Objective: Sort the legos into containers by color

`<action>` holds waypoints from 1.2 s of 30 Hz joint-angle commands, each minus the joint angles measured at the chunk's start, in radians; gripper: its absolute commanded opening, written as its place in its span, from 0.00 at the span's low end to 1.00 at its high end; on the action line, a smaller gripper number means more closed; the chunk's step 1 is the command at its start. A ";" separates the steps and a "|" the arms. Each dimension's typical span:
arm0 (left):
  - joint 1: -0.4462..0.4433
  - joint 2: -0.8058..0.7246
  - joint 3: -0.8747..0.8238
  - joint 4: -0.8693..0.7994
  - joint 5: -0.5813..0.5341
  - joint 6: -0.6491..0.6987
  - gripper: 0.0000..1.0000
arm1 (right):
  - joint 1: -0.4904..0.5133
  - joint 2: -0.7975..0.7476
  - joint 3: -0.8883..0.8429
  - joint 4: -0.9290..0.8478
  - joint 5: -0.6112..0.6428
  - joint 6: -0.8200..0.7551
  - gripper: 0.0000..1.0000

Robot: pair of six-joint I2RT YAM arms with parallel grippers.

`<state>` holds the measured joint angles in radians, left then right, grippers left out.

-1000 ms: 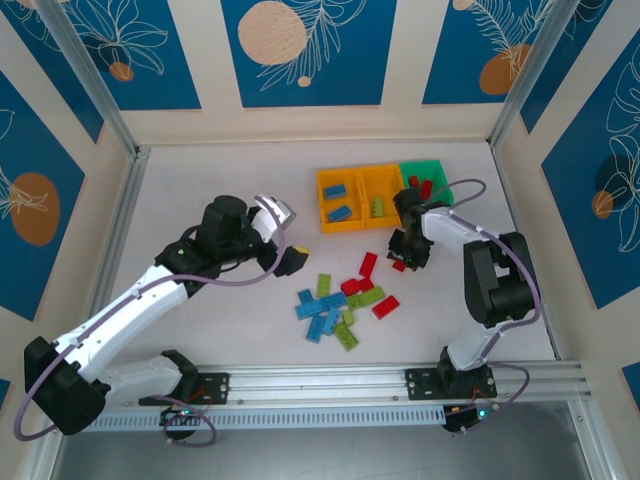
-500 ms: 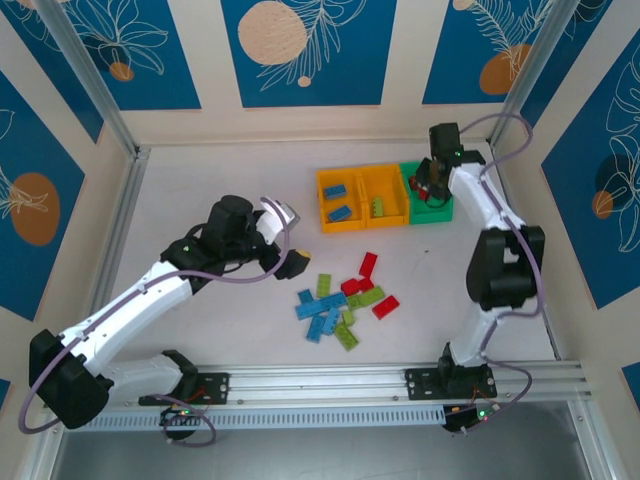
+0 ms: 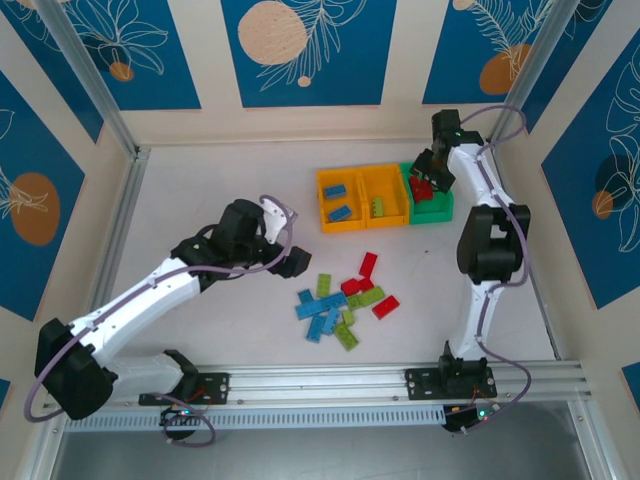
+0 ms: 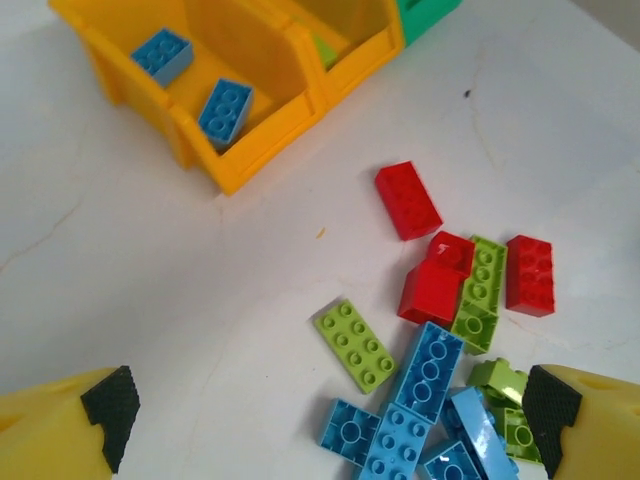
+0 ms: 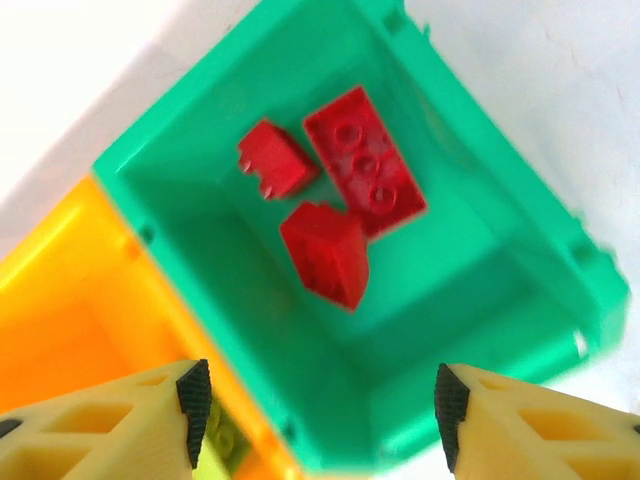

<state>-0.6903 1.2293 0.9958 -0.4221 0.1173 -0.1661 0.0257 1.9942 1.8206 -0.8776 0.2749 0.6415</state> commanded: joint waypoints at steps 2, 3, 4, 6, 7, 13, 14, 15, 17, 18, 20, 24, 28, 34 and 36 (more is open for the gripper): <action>-0.006 0.093 0.049 -0.108 -0.056 -0.133 1.00 | 0.084 -0.308 -0.239 0.032 -0.148 0.082 0.67; -0.006 0.118 0.057 -0.124 -0.060 -0.149 1.00 | 0.106 -0.358 -0.290 0.040 -0.172 0.086 0.68; -0.008 0.148 0.066 -0.138 -0.054 -0.167 1.00 | 0.135 -0.410 -0.344 0.048 -0.194 0.094 0.69; -0.014 0.205 0.086 -0.150 -0.033 -0.212 0.97 | 0.195 -0.494 -0.437 0.055 -0.216 0.101 0.70; -0.021 0.239 0.097 -0.149 -0.022 -0.237 0.95 | 0.224 -0.533 -0.484 0.053 -0.214 0.106 0.70; -0.113 0.464 0.230 -0.193 -0.085 -0.327 0.84 | 0.303 -0.649 -0.623 -0.016 -0.191 0.140 0.71; -0.125 0.507 0.262 -0.215 -0.100 -0.333 0.83 | 0.304 -0.659 -0.635 -0.024 -0.177 0.137 0.71; -0.132 0.545 0.286 -0.229 -0.098 -0.326 0.83 | 0.304 -0.662 -0.642 -0.030 -0.163 0.132 0.72; -0.148 0.614 0.333 -0.256 -0.103 -0.333 0.81 | 0.302 -0.666 -0.648 -0.039 -0.139 0.115 0.72; -0.155 0.635 0.343 -0.253 -0.098 -0.332 0.80 | 0.300 -0.664 -0.646 -0.044 -0.136 0.108 0.72; -0.163 0.678 0.367 -0.259 -0.097 -0.348 0.77 | 0.297 -0.658 -0.638 -0.052 -0.126 0.099 0.73; -0.165 0.736 0.400 -0.276 -0.125 -0.367 0.70 | 0.295 -0.659 -0.630 -0.054 -0.117 0.090 0.73; -0.166 0.780 0.423 -0.273 -0.105 -0.360 0.65 | 0.294 -0.661 -0.629 -0.057 -0.108 0.086 0.74; -0.168 0.859 0.481 -0.355 -0.116 -0.330 0.57 | 0.295 -0.661 -0.632 -0.059 -0.100 0.087 0.74; -0.167 0.873 0.479 -0.371 -0.135 -0.327 0.51 | 0.296 -0.662 -0.631 -0.060 -0.099 0.089 0.74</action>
<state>-0.8494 2.0506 1.4670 -0.7372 0.0017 -0.5095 0.3252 1.3621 1.1767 -0.9112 0.1581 0.7395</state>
